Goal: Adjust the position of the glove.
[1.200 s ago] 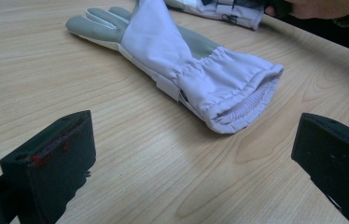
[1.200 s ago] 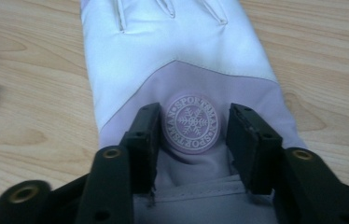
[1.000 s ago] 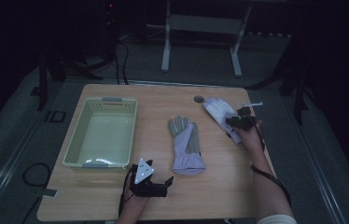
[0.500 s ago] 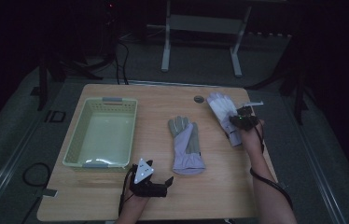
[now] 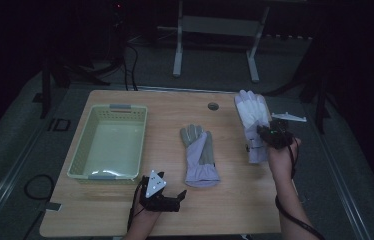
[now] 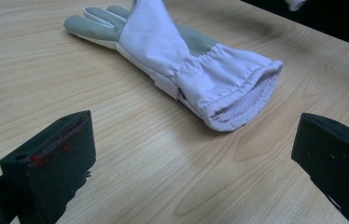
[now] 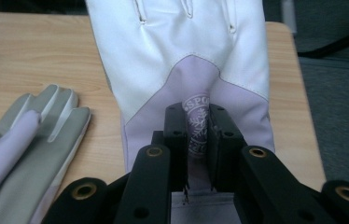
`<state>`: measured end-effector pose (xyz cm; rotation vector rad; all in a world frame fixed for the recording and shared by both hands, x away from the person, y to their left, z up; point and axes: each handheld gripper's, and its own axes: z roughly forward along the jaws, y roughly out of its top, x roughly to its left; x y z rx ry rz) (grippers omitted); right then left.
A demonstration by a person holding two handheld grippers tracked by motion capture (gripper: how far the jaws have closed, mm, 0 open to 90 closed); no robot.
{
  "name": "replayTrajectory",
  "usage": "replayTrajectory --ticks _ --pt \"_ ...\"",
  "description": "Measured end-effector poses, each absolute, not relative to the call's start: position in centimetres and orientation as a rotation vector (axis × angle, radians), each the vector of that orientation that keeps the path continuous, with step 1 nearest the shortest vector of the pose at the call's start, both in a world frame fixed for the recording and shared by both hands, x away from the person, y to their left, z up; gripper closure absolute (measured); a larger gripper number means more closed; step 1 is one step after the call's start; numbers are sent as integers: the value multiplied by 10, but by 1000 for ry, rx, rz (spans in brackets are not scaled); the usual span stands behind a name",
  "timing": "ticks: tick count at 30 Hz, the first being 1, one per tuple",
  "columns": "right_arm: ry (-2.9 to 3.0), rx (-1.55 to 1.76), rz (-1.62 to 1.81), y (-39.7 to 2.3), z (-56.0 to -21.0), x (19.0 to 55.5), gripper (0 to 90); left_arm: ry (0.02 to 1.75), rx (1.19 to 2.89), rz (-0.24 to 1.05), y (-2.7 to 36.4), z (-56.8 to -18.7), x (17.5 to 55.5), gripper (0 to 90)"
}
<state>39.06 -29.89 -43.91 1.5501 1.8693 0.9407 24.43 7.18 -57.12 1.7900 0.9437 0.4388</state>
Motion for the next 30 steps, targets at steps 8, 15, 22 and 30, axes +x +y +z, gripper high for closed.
replayTrajectory --ticks 8,15,22,30 --pt "1796 1665 921 -294 -447 347 796 932 1789 456 71 -571 243 0" --pt "1782 1761 865 -284 -485 351 793 927 1786 457 72 -571 242 0" --pt "1789 1846 779 -280 -526 371 753 922 1784 460 72 -571 241 0" --pt "1901 1725 821 -284 -510 377 564 922 1769 416 75 -571 244 0"
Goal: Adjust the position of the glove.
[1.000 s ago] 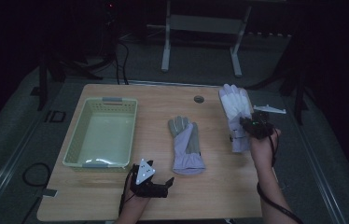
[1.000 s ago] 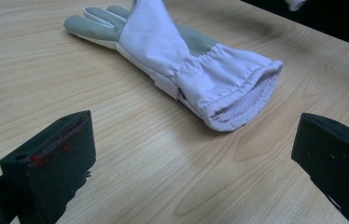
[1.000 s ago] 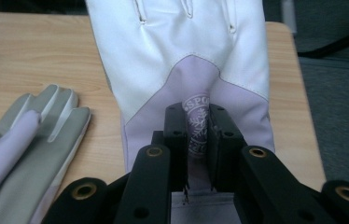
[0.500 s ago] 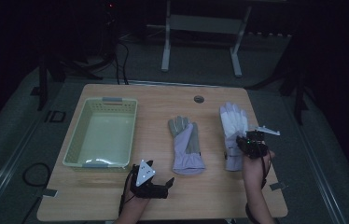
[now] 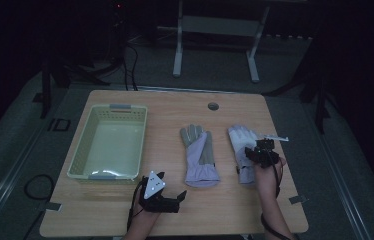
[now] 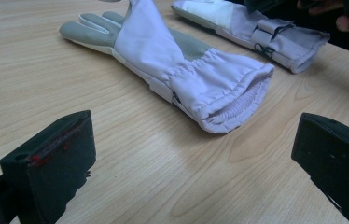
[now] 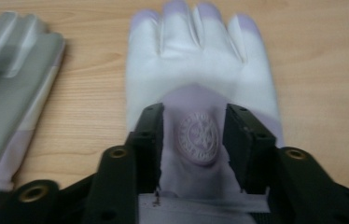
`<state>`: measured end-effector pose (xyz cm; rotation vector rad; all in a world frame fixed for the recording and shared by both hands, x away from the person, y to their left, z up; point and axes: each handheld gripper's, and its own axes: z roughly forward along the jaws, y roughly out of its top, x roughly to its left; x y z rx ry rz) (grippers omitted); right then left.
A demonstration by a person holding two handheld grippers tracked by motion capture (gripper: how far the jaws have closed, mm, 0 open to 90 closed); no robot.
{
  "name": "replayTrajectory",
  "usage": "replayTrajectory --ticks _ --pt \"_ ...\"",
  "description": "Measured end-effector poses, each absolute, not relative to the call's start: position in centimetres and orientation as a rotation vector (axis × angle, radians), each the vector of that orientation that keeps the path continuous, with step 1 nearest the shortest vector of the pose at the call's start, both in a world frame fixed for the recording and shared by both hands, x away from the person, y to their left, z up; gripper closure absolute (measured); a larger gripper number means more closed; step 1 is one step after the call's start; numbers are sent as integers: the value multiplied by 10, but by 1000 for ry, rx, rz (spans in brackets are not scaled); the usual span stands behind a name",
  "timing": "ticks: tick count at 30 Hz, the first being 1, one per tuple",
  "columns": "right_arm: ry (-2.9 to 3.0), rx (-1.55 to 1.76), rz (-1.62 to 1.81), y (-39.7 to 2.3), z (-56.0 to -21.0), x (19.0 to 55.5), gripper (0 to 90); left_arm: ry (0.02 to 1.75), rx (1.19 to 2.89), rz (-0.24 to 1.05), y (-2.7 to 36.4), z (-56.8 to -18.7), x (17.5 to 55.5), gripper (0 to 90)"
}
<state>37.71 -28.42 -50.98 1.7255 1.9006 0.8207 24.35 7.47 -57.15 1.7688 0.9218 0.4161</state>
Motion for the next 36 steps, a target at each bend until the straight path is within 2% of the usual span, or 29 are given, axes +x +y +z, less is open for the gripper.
replayTrajectory --ticks 5,11,22,27,36 --pt "2079 1545 933 -299 -486 379 510 919 1765 409 75 -572 244 0" --pt "2226 1353 943 -311 -472 374 498 909 1771 425 73 -571 242 0" --pt "2267 1427 802 -313 -521 392 497 918 1762 425 74 -571 243 0" --pt "2275 1454 859 -316 -535 391 622 912 1766 428 74 -571 242 0" --pt "2249 1467 847 -310 -536 387 715 923 1764 434 74 -571 242 0"
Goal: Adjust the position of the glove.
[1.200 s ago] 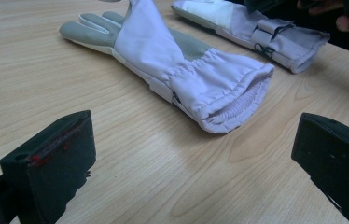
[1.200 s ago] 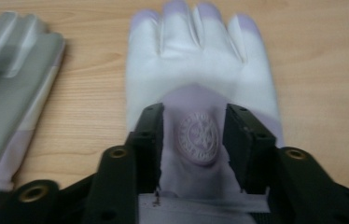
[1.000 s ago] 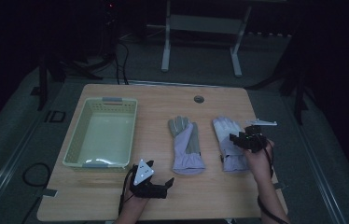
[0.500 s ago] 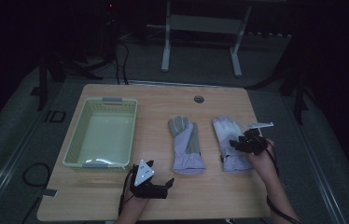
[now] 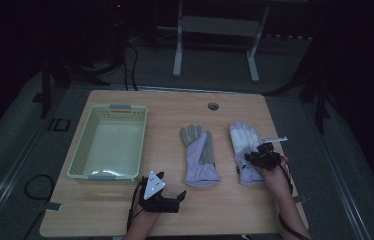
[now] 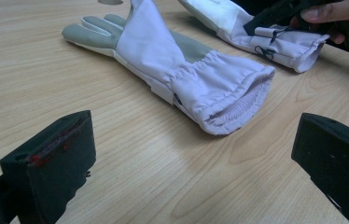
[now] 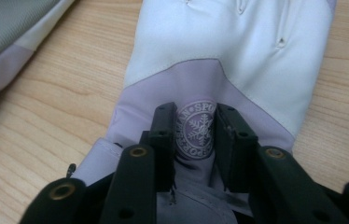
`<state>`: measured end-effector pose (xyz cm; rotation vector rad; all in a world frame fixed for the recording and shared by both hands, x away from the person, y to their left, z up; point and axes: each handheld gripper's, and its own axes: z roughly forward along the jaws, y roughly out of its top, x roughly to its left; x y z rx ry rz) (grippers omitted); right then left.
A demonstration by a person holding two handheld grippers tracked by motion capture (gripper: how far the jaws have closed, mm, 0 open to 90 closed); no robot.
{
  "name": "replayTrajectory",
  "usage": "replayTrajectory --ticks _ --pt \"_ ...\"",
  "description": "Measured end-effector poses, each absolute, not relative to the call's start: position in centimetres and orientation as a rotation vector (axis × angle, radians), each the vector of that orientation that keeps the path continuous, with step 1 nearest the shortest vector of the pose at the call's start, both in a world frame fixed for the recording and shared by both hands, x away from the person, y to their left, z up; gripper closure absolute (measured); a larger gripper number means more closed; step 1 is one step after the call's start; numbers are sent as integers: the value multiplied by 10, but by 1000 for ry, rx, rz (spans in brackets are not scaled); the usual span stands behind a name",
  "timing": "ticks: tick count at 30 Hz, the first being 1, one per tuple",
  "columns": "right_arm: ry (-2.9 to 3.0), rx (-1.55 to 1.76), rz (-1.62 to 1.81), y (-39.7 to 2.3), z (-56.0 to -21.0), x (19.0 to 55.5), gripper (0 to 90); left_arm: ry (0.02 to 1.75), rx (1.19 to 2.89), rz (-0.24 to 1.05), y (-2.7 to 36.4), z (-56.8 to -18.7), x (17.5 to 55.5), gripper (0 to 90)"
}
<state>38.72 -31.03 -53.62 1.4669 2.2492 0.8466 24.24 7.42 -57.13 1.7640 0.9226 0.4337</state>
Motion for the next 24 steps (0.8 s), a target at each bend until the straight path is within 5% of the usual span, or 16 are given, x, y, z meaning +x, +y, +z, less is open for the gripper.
replayTrajectory --ticks 6,24 --pt "2201 1545 868 -310 -527 381 781 924 1762 433 74 -571 243 0" --pt "2118 1523 1074 -288 -424 364 793 927 1762 439 74 -571 242 0"
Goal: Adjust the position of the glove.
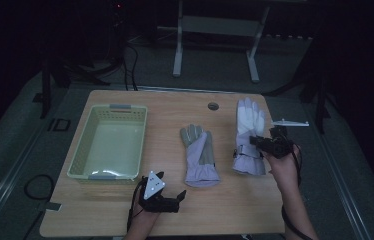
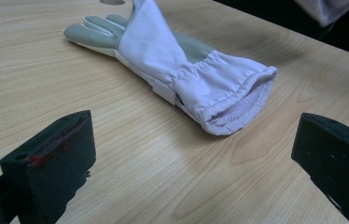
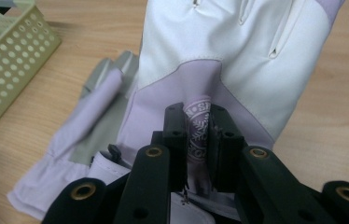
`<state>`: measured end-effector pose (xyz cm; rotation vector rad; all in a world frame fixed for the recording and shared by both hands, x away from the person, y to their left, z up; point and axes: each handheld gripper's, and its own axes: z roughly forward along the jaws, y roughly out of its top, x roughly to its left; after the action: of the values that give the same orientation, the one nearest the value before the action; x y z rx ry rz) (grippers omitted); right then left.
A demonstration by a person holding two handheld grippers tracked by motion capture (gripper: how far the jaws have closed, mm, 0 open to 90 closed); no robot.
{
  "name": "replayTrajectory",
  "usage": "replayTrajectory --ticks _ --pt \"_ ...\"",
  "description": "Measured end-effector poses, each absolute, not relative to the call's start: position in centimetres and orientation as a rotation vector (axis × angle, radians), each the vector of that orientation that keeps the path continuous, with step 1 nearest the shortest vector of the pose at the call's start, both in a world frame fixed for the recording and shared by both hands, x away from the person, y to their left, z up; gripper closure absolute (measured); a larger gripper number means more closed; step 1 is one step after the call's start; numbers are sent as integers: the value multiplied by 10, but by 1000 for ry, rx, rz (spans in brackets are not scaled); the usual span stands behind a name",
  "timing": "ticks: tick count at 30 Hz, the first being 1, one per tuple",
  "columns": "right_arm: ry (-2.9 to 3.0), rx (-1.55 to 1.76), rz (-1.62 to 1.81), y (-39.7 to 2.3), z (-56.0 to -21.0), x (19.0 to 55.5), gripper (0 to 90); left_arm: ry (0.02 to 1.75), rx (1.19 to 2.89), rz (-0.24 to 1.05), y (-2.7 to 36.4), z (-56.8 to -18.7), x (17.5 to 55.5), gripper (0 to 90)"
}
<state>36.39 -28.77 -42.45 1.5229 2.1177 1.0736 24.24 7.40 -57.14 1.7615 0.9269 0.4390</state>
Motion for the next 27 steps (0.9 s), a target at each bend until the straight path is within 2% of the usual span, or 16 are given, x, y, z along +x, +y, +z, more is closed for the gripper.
replayTrajectory --ticks 6,14,21,27 --pt "2128 1455 1072 -254 -405 355 793 921 1765 444 74 -571 242 0" --pt "2186 1404 1077 -203 -403 344 791 922 1755 443 74 -571 242 0" --pt "2198 1405 1047 -162 -427 338 791 922 1758 452 74 -571 242 0" --pt "2235 1452 981 -146 -452 349 789 926 1758 461 74 -571 242 0"
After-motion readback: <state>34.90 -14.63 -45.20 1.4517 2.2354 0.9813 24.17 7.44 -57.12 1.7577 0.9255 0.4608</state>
